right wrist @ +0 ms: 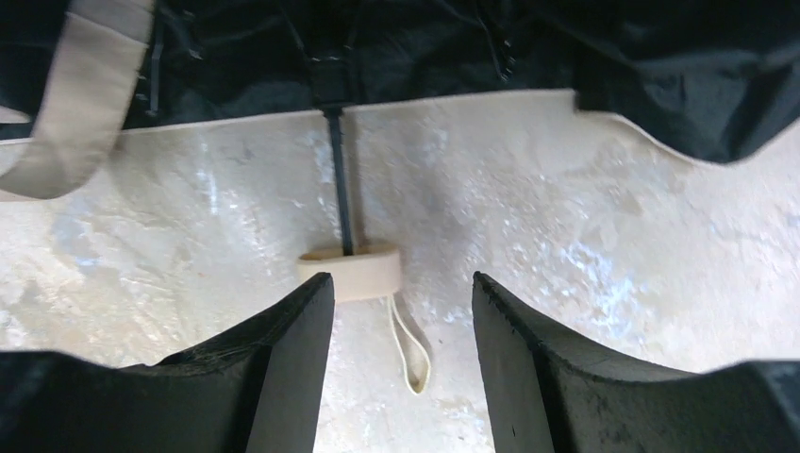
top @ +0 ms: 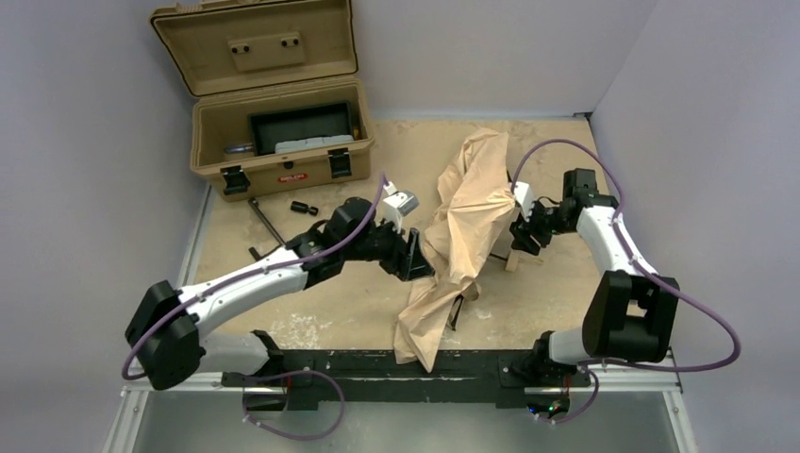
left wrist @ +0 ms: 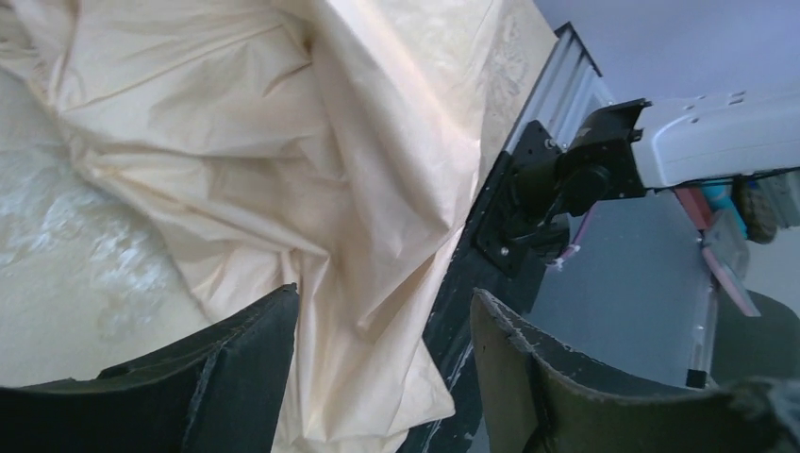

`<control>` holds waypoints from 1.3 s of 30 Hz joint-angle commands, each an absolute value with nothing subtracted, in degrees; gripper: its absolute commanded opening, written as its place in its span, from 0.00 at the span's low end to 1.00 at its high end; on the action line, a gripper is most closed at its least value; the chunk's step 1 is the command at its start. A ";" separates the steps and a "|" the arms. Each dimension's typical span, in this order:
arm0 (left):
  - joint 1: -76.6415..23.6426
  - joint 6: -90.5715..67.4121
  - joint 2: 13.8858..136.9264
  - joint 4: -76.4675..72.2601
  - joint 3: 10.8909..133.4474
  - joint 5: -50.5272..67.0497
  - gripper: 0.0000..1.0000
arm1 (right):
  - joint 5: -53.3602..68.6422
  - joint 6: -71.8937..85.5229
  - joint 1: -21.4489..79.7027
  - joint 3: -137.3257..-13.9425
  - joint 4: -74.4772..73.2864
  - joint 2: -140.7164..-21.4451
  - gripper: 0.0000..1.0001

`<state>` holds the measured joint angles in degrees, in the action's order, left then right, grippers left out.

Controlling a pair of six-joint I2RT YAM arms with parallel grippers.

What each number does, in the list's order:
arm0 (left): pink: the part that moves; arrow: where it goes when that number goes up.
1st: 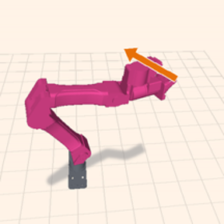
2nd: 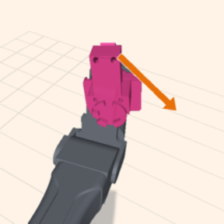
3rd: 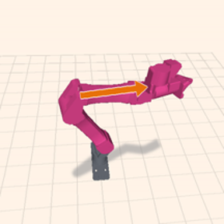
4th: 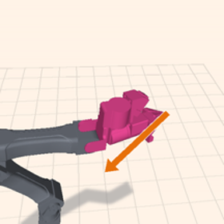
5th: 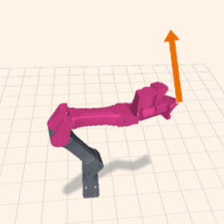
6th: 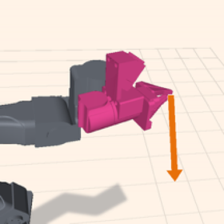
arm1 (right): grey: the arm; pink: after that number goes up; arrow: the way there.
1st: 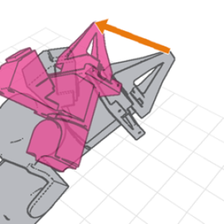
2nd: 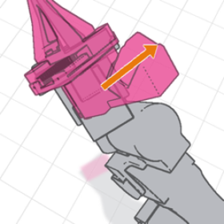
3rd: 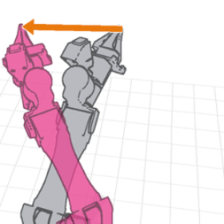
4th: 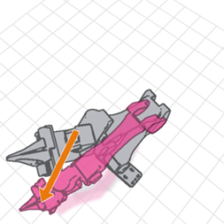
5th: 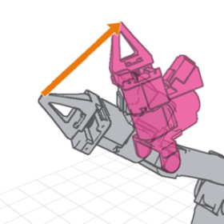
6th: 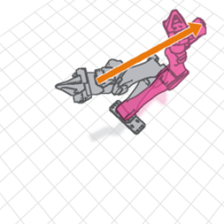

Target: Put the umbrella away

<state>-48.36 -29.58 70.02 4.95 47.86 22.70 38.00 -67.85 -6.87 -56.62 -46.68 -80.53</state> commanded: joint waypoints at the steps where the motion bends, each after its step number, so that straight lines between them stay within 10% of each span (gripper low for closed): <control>1: -49.52 -31.47 75.96 -0.77 55.36 30.07 0.64 | 34.54 -61.44 -7.90 -55.61 -40.64 -80.89 0.53; 8: -54.02 -26.50 86.26 12.56 65.56 16.08 0.63 | 36.09 -59.92 -7.86 -57.02 -41.48 -84.84 0.53; 15: -49.84 -25.62 97.29 18.57 74.17 9.19 0.00 | 33.43 -58.39 -7.90 -57.01 -40.10 -85.44 0.52; 29: -40.78 -28.54 113.55 20.16 85.41 14.26 0.00 | 38.59 -67.50 -7.89 -62.67 -50.81 -77.79 0.52; 39: -40.09 -29.94 101.96 16.52 79.45 11.25 0.43 | 44.95 -41.09 9.15 -75.56 -41.25 -77.79 0.51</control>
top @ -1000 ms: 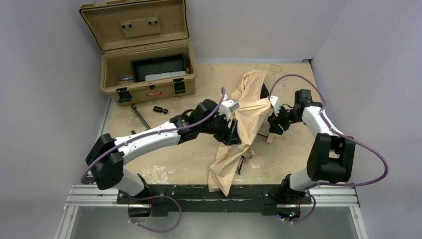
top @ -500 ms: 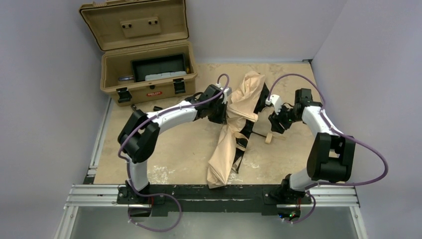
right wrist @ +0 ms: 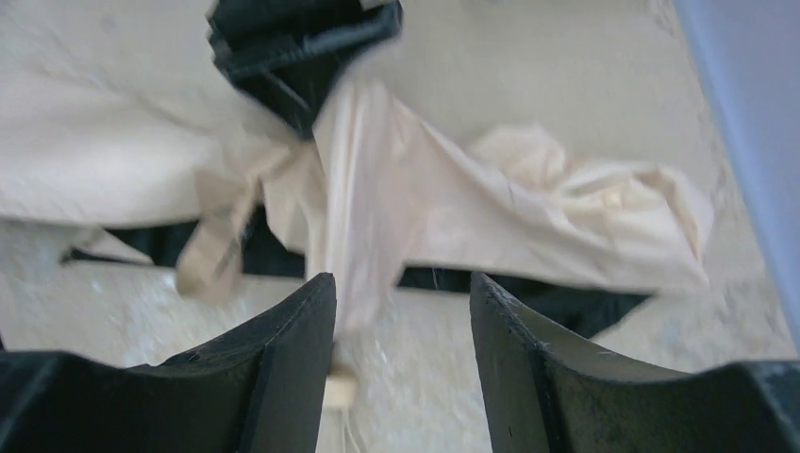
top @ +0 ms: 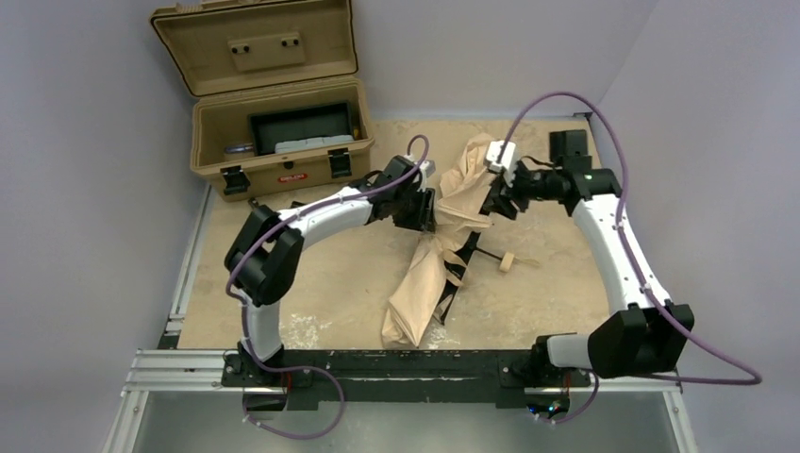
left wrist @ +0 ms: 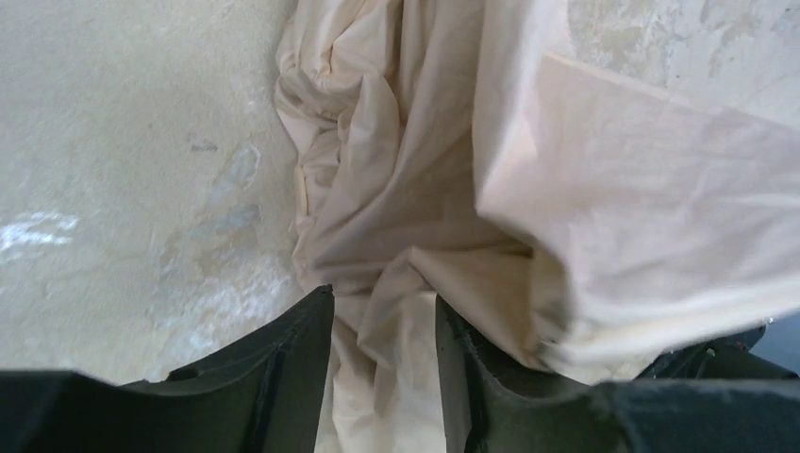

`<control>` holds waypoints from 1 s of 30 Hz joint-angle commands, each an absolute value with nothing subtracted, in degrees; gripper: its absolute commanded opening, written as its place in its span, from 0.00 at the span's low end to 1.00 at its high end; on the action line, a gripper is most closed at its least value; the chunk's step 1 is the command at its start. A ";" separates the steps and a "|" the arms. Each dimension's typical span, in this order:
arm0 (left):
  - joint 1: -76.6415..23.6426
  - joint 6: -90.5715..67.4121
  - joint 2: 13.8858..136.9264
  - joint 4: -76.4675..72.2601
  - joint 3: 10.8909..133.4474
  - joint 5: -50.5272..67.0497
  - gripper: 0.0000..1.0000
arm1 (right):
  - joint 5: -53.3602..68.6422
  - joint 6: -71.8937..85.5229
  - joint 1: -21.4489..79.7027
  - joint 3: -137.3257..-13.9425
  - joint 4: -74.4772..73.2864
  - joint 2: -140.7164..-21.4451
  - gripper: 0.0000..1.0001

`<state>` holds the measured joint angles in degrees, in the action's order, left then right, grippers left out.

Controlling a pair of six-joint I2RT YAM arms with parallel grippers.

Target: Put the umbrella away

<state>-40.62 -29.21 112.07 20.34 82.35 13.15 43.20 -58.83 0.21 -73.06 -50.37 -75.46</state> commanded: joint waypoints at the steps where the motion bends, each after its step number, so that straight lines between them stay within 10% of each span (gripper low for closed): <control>1: -40.09 -29.64 99.58 16.36 78.07 10.45 0.45 | 43.39 -37.13 10.55 -75.79 -38.25 -78.95 0.51; 8: -39.91 -27.70 80.58 12.67 63.92 5.79 0.49 | 35.96 -34.05 10.91 -73.99 -37.17 -91.36 0.30; 17: -40.16 -34.44 61.70 1.66 39.71 16.93 0.48 | 30.22 -24.01 6.43 -92.32 -27.04 -93.40 0.57; 30: -57.83 -49.16 58.09 18.52 31.62 3.31 0.32 | 2.49 -17.58 6.22 -125.32 -28.72 -133.38 0.50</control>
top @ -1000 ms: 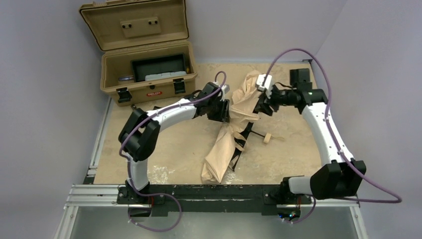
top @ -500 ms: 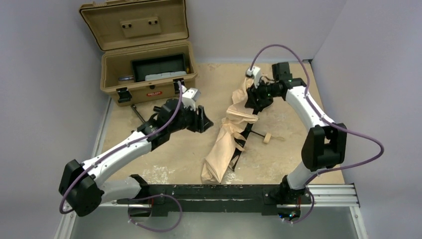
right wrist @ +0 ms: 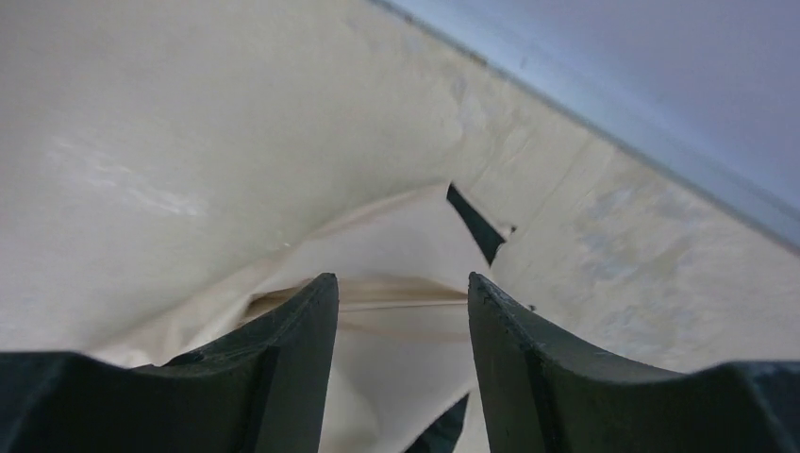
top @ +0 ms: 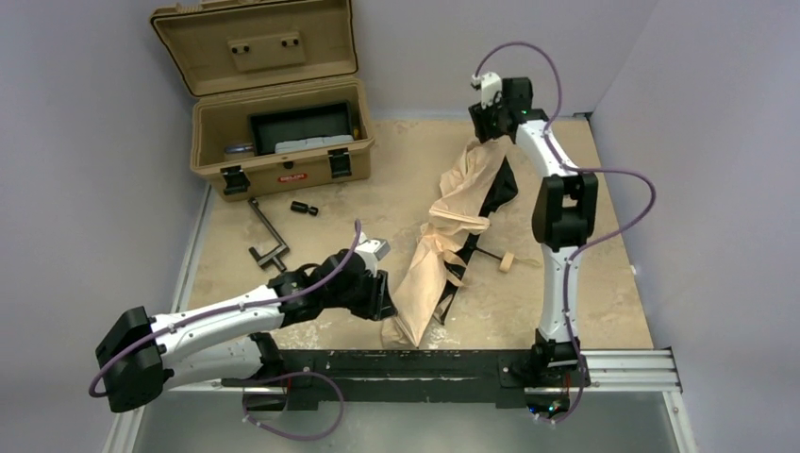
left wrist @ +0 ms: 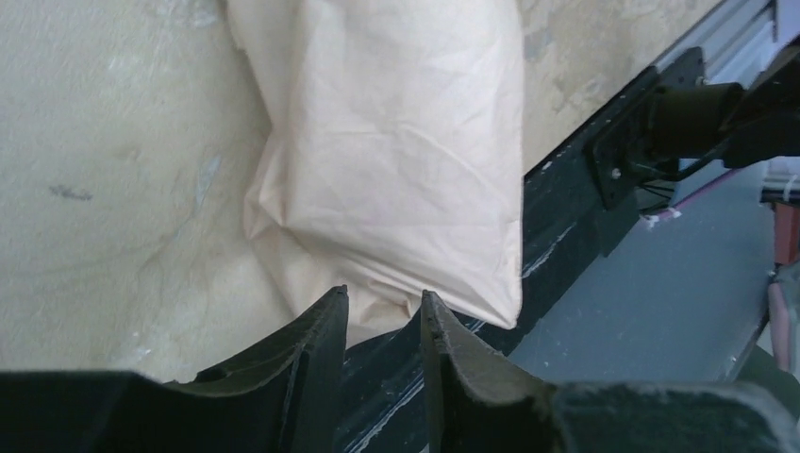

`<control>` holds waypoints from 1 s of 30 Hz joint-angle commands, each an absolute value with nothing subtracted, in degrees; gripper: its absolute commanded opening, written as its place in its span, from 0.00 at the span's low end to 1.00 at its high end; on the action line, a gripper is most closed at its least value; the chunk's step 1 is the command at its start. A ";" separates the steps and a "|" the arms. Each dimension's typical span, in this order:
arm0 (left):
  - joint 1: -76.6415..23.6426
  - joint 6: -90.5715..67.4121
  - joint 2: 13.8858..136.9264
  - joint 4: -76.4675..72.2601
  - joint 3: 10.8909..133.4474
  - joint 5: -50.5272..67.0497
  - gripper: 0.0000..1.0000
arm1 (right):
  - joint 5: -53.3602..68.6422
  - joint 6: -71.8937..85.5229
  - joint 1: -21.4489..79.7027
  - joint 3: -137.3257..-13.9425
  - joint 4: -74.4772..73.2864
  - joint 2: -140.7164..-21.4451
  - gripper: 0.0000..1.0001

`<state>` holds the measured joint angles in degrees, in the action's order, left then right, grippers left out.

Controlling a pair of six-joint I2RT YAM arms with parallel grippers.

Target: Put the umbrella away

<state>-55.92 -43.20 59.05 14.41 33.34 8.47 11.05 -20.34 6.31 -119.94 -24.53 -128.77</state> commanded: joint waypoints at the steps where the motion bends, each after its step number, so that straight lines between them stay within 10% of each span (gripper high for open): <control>1: -58.25 -49.69 58.21 18.63 31.19 3.26 0.31 | 1.88 -17.57 6.17 -125.45 -28.97 -134.38 0.50; 20: -58.19 -45.20 91.49 8.78 46.56 6.32 0.28 | 23.19 -29.89 7.69 -100.60 -41.81 -123.93 0.39; 30: -58.10 -43.87 70.41 15.32 37.43 -6.12 0.38 | 24.82 -32.82 3.96 -104.71 -40.66 -104.32 0.67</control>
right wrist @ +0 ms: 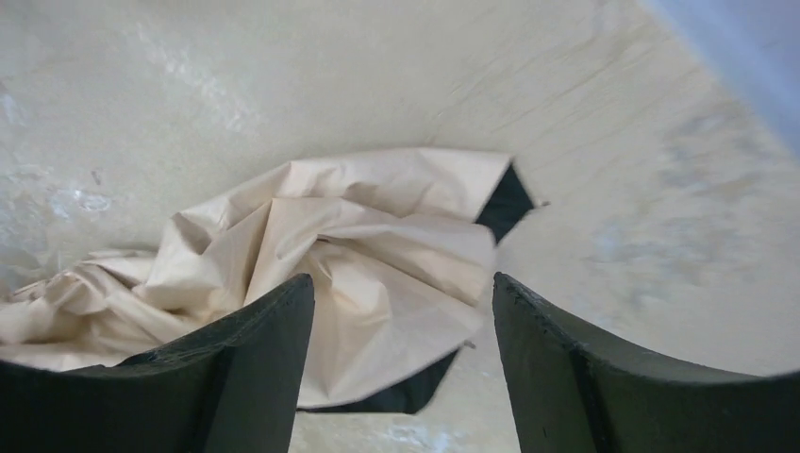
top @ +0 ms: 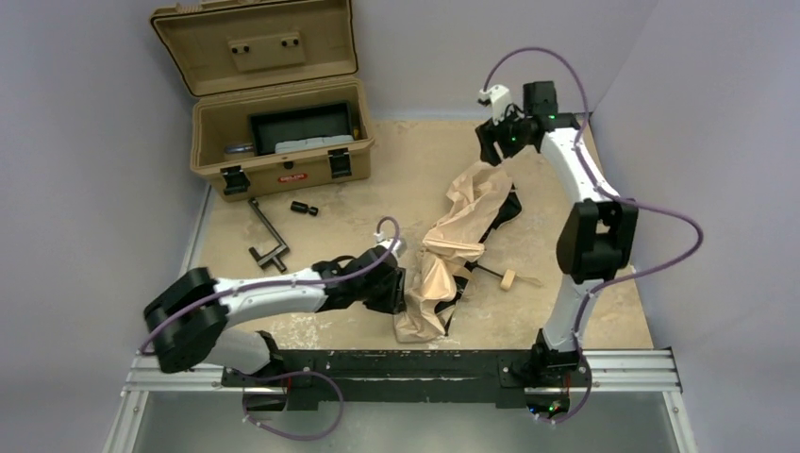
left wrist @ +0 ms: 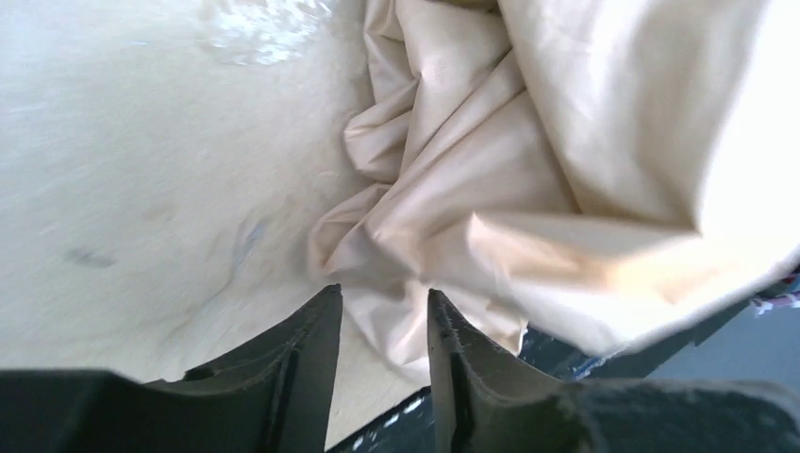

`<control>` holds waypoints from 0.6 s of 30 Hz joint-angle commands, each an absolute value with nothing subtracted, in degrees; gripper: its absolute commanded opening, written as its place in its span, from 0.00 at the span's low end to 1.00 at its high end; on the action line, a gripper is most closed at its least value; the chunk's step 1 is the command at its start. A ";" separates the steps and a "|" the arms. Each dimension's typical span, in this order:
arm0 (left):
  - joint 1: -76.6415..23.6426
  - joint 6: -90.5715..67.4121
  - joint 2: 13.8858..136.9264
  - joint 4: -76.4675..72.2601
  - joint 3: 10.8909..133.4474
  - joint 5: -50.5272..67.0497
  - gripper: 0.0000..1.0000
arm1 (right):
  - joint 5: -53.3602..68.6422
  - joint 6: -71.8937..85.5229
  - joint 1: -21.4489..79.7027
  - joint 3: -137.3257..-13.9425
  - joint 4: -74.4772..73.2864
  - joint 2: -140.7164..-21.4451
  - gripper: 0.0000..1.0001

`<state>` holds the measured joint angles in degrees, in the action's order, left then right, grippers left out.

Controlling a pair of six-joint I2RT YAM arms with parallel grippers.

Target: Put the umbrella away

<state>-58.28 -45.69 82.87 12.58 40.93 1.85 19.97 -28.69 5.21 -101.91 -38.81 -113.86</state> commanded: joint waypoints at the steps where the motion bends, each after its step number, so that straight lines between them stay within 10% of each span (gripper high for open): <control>1: -58.10 -43.90 66.50 16.61 36.35 -7.64 0.42 | 26.78 -34.89 3.71 -103.08 -42.21 -102.25 0.67; 10: -58.10 -43.83 35.10 24.41 29.59 -17.88 0.88 | 40.08 -69.63 -0.65 -69.13 -52.39 -80.73 0.69; 18: -58.02 -44.71 27.91 19.30 25.27 -16.26 0.91 | 35.28 -64.71 -1.56 -53.04 -44.03 -80.42 0.64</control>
<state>-58.22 -44.38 28.01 22.09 26.59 -16.12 35.42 -65.06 -1.69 -57.08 -49.52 -81.12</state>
